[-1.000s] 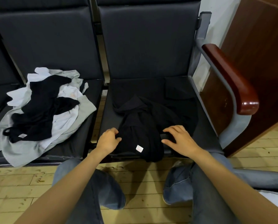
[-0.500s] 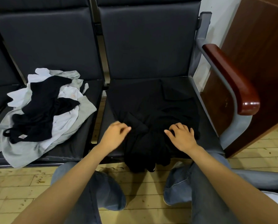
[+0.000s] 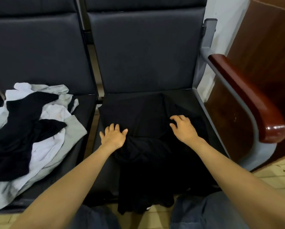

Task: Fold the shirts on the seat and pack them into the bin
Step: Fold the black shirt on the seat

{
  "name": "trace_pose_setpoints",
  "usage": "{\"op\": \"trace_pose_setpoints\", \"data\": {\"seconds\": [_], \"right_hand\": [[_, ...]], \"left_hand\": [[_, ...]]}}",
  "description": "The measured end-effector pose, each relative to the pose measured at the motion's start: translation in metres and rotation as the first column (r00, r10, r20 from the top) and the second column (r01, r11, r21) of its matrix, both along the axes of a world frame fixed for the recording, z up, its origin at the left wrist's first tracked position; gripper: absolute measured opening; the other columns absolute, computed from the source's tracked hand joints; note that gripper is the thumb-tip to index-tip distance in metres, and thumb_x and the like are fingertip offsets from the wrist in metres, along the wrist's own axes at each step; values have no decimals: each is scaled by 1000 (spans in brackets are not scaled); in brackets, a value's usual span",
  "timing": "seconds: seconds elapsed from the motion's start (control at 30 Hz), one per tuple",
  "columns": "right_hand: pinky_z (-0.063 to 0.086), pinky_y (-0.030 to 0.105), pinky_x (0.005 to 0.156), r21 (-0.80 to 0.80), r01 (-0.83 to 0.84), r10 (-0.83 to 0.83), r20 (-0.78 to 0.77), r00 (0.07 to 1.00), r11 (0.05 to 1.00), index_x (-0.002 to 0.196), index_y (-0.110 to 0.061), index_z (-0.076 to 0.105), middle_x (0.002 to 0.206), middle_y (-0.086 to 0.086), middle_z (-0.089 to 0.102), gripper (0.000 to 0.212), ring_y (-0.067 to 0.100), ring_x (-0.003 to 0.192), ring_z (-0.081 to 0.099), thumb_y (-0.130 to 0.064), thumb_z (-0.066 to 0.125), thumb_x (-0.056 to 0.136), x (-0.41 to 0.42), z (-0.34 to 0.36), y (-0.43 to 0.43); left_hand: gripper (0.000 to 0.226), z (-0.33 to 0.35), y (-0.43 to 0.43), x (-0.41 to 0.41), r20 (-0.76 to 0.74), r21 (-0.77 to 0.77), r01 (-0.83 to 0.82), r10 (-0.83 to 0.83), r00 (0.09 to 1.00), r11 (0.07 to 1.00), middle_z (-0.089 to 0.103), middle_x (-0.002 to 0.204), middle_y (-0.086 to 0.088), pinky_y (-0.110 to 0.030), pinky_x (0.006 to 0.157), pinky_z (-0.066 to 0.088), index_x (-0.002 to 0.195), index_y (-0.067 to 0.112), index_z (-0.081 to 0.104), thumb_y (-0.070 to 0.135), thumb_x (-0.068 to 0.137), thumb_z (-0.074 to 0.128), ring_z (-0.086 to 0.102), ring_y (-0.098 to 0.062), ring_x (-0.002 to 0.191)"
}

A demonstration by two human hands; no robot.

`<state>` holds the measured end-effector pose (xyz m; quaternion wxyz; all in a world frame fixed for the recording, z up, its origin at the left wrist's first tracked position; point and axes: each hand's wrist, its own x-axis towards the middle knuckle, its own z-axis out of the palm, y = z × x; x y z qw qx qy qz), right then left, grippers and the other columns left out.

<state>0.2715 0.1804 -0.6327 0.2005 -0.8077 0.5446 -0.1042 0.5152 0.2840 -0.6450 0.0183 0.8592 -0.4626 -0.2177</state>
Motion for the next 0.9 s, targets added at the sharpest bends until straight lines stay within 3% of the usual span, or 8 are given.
{"op": "trace_pose_setpoints", "data": {"seconds": [0.13,0.27,0.4,0.57,0.63,0.7,0.77,0.9], "right_hand": [[36,42,100,-65,122,-131,-159,979,990,136,-13,44,135,13,44,47,32,128,35,-33,55,94,14,-4,-44],[35,38,95,-154,33,-68,-228,971,987,120,-13,61,120,12,51,31,30,118,39,-28,55,94,17,-13,-64],[45,35,81,-143,-6,12,39,999,990,105,-13,66,93,6,56,18,27,98,55,-23,60,91,17,0,-81],[48,30,63,78,277,-287,293,912,958,102,-8,60,71,8,66,13,4,53,61,-16,57,92,8,19,-144],[52,37,80,135,392,-414,292,862,910,121,-8,54,100,17,68,29,18,85,69,-12,51,93,3,16,-157],[39,40,103,91,407,-417,177,892,909,145,-9,30,137,21,48,57,35,125,48,-11,52,91,5,5,-148],[24,43,113,-7,296,-295,64,953,955,151,-9,12,153,18,26,74,34,141,23,-17,56,91,15,-4,-121],[32,42,105,-120,20,-35,-130,991,993,134,-15,46,139,10,40,44,28,134,30,-32,52,94,29,-5,-47]], "left_hand": [[65,-2,-26,24,-23,60,93,-92,996,994,-4,160,2,-57,113,-4,153,23,7,50,99,33,-6,-22,147],[61,-4,-44,52,-64,32,155,-152,986,987,0,160,7,-59,113,-4,151,27,15,44,99,41,-4,-20,147],[64,-10,-54,74,-100,-4,223,-222,970,975,-1,159,11,-59,111,-10,151,32,14,48,96,44,-7,-17,147],[59,-9,-89,90,37,54,274,-276,960,960,-1,160,8,-56,112,-9,151,31,10,46,100,34,-8,-20,147],[59,-8,-104,89,261,40,208,-211,942,977,-3,160,1,-56,114,-5,152,22,4,43,102,28,-10,-25,146],[63,-9,-110,76,397,-107,143,-89,913,984,0,160,-9,-55,114,-1,152,10,4,39,102,31,-5,-30,146],[62,-9,-103,54,402,-317,204,-63,914,926,19,154,-22,-53,113,15,148,2,23,32,98,47,17,-38,142],[39,-9,-58,12,414,-410,401,-224,882,819,55,116,-19,-47,85,44,119,5,59,28,88,65,53,-40,106]]}}
